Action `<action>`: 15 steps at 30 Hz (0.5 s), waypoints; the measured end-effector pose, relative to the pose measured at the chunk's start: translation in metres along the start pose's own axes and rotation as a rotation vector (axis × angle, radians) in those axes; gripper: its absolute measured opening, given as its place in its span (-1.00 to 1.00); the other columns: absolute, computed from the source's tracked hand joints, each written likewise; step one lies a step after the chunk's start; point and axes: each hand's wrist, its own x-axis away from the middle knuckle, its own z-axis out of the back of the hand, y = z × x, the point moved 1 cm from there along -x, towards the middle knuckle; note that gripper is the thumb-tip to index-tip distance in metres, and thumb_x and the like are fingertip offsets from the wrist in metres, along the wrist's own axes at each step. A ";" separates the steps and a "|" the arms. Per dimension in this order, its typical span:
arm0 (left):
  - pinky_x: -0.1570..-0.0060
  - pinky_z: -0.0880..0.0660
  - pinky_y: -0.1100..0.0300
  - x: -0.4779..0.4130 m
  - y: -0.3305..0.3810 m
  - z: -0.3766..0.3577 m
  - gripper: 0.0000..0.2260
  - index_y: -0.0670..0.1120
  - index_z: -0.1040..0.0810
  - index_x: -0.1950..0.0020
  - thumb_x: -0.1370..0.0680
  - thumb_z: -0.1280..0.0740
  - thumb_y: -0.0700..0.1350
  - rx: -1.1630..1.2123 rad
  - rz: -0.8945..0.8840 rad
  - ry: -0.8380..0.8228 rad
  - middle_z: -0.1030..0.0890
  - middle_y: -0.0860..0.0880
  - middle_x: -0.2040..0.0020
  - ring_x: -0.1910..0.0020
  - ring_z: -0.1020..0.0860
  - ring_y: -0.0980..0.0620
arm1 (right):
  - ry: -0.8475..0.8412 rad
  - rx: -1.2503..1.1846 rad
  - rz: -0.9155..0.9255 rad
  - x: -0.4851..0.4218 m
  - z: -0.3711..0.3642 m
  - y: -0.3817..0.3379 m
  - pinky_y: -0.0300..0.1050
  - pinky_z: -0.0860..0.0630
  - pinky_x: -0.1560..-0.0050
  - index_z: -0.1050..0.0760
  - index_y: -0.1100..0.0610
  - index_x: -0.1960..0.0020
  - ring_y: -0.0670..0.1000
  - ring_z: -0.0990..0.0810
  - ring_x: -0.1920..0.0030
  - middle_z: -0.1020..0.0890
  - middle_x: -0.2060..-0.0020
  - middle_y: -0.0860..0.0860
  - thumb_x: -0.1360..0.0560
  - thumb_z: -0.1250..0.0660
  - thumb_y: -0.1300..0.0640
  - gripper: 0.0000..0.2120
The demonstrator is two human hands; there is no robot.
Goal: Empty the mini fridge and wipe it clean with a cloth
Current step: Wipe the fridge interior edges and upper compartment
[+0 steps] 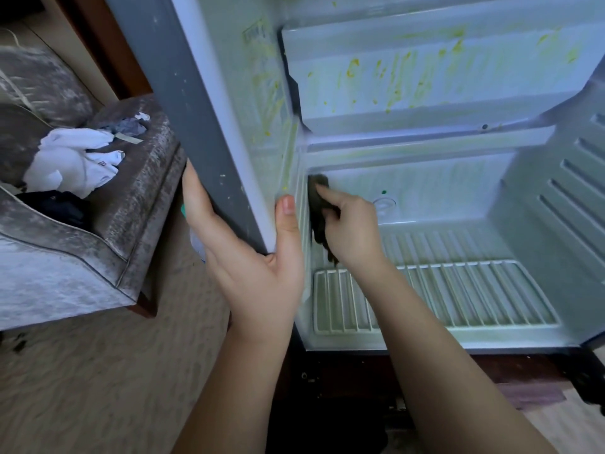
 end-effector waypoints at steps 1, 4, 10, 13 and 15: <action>-0.32 -0.36 -0.20 0.000 0.000 0.000 -0.42 -0.22 -0.08 -0.44 -0.56 -0.34 -0.14 -0.002 0.000 0.001 -0.27 0.03 -0.40 -0.40 -0.37 -0.11 | -0.064 0.054 -0.047 0.003 0.002 0.007 -0.45 -0.30 -0.17 -0.54 0.17 -0.29 0.03 -0.56 -0.22 -0.62 -0.19 0.08 -0.47 -0.18 0.44 -0.55; -0.30 -0.35 -0.24 -0.001 0.000 0.000 -0.41 -0.19 -0.09 -0.47 -0.58 -0.33 -0.08 -0.003 -0.011 0.007 -0.25 0.13 -0.41 -0.40 -0.37 -0.08 | -0.059 0.068 -0.125 0.008 0.008 0.011 -0.50 -0.26 -0.08 -0.54 0.18 -0.28 0.05 -0.58 -0.18 -0.63 -0.17 0.08 -0.48 -0.20 0.40 -0.58; -0.31 -0.35 -0.22 -0.001 -0.002 0.000 -0.41 -0.19 -0.10 -0.47 -0.57 -0.33 -0.07 -0.002 -0.008 0.005 -0.31 0.11 -0.38 -0.40 -0.36 -0.04 | 0.291 -0.062 0.082 -0.009 0.023 -0.012 -0.43 -0.35 -0.16 -0.52 0.17 -0.28 -0.04 -0.53 -0.06 -0.52 -0.13 0.06 -0.45 -0.29 0.36 -0.59; -0.35 -0.33 -0.15 0.000 -0.002 0.000 -0.42 -0.22 -0.09 -0.43 -0.56 -0.34 -0.14 0.005 -0.007 -0.003 -0.28 0.07 -0.39 -0.41 -0.35 -0.02 | 0.287 -0.050 0.119 -0.011 0.007 -0.019 -0.47 -0.34 -0.12 -0.58 0.18 -0.19 -0.11 -0.50 0.00 -0.49 -0.08 0.07 -0.43 -0.34 0.38 -0.64; -0.36 -0.33 -0.11 0.000 -0.002 0.000 -0.42 -0.24 -0.09 -0.42 -0.54 -0.35 -0.17 0.012 0.004 -0.014 -0.25 0.04 -0.39 -0.41 -0.35 -0.03 | 0.324 -0.070 0.107 -0.011 0.000 -0.020 -0.57 -0.29 -0.06 -0.62 0.19 -0.11 -0.19 -0.47 0.08 -0.53 -0.01 0.05 -0.41 -0.35 0.39 -0.70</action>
